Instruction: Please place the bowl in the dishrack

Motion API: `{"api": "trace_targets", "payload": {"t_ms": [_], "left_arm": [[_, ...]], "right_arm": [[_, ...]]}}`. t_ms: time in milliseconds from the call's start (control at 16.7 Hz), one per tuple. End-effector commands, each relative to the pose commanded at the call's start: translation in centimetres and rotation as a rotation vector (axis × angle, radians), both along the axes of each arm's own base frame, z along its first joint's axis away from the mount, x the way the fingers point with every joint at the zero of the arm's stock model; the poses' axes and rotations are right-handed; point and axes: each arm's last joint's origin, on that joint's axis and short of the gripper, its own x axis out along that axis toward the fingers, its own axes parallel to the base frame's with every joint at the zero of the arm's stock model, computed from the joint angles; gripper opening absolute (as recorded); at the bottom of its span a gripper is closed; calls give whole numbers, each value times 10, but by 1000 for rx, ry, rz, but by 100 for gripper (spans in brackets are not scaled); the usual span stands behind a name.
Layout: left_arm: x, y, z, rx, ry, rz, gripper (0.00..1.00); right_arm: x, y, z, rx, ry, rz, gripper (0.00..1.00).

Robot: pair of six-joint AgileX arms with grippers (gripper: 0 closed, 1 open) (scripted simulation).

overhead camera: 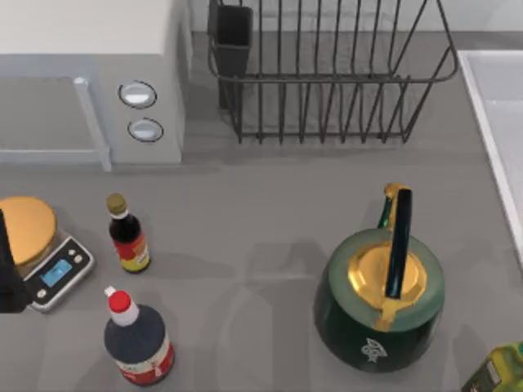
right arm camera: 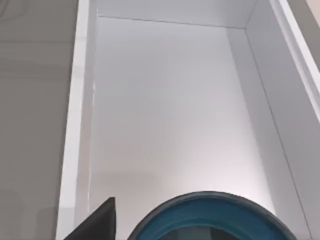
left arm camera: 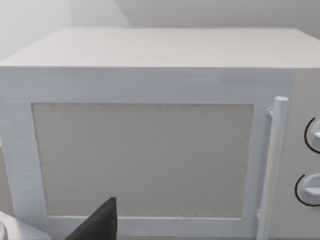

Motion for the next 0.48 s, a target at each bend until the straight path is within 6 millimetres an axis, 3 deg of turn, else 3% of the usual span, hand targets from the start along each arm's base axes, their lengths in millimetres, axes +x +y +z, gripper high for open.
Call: {"api": "trace_targets", "payload": {"t_ms": [240,480], "left_arm": [[0,0,0,0,0,0,100],[0,0,0,0,0,0,100]], "right_arm": [[39,-33,19,13,380,-45,100],[78,-75,18,92,695,-43,100]]}}
